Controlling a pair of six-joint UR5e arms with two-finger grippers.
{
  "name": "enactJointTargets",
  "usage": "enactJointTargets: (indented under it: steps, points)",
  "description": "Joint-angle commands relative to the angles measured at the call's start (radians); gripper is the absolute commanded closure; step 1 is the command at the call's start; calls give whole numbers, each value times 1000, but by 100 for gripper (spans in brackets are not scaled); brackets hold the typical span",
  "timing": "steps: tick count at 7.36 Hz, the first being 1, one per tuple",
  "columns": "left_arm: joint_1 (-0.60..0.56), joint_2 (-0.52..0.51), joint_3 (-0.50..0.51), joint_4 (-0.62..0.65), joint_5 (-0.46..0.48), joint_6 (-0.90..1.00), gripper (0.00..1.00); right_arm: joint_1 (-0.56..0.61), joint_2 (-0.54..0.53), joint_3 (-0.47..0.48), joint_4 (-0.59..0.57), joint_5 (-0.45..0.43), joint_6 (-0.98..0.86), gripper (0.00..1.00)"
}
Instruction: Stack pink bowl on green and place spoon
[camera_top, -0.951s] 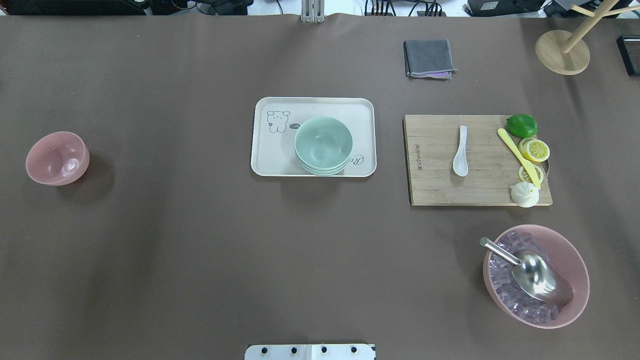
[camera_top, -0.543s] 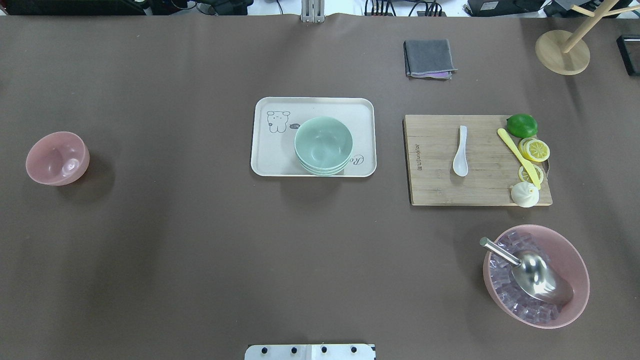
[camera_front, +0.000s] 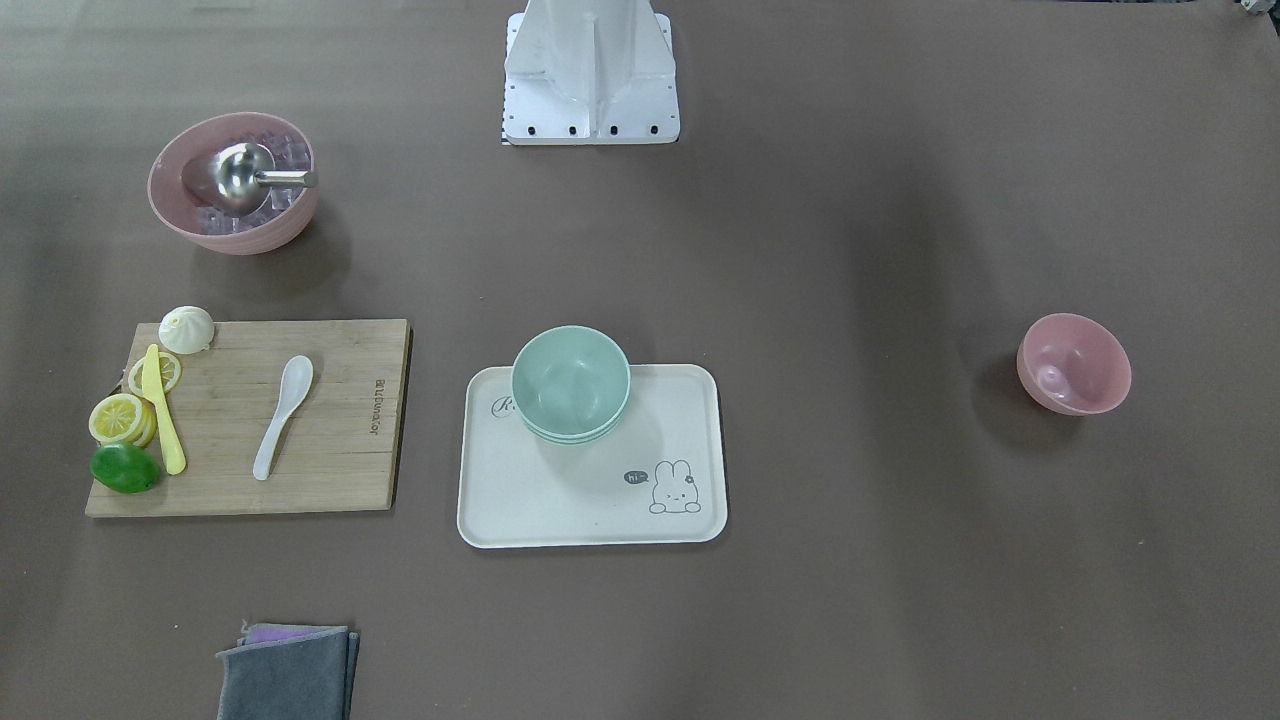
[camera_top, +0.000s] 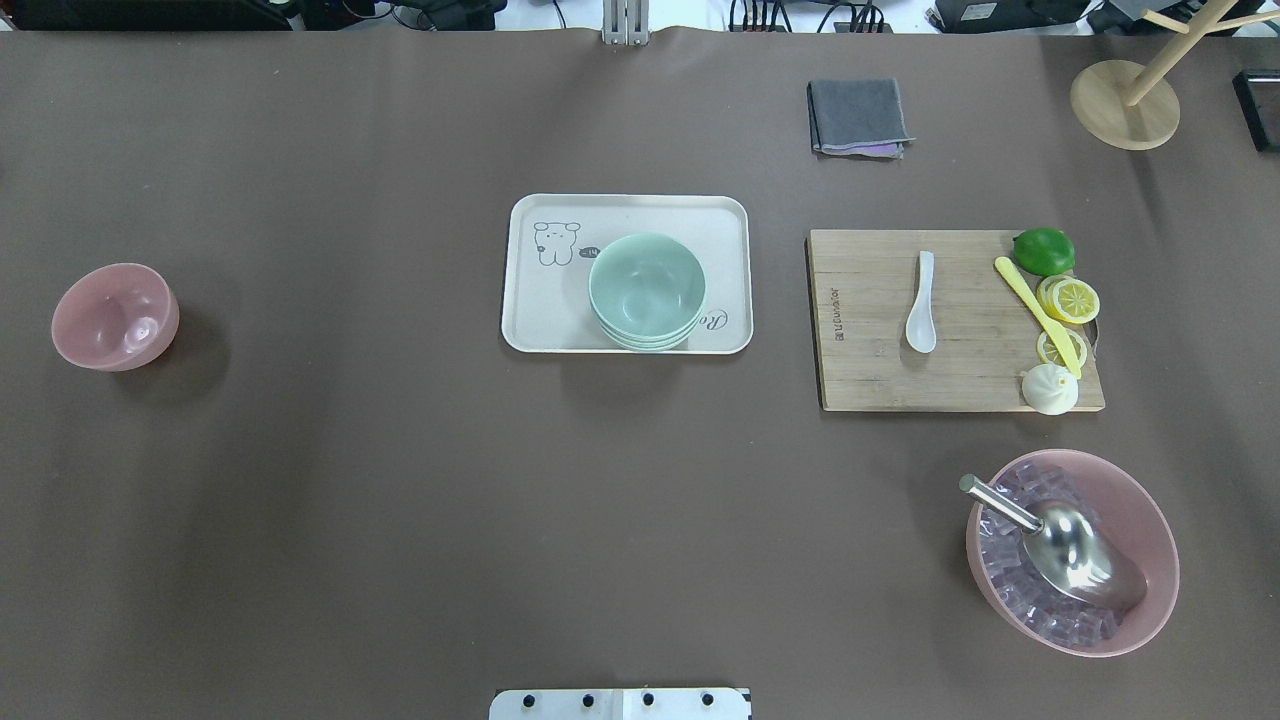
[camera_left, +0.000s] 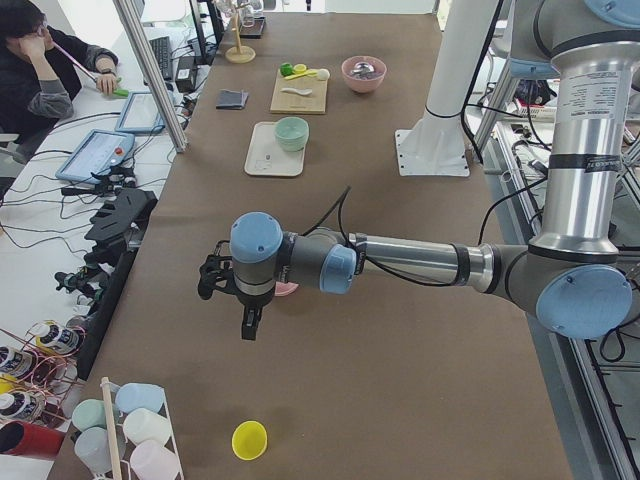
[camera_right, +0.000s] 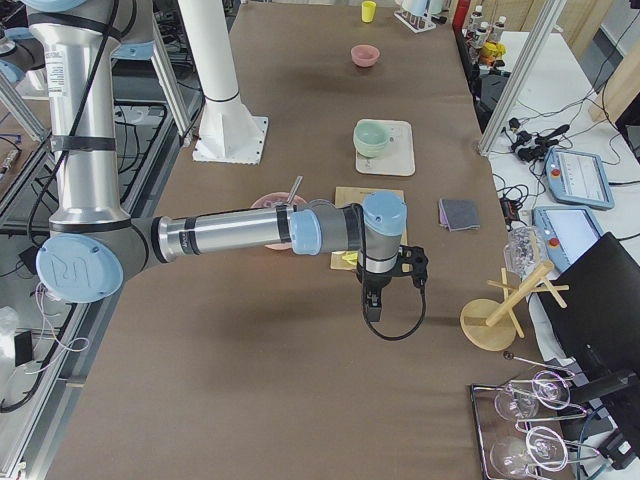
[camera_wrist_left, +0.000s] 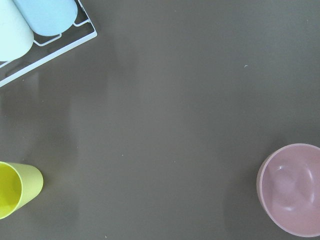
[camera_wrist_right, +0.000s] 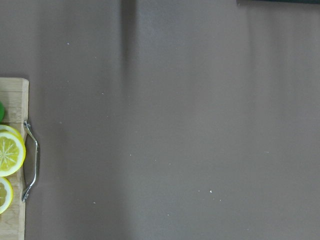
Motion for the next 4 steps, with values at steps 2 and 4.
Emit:
enactJointTargets:
  steps: [2,4]
  points:
    - [11,-23,32,-71,-7,-12,2,-26,-4,-10,116,26,4,0]
    - [86,-69,56,-93,-4,-12,2,-98,9,-11,137,46,10,0]
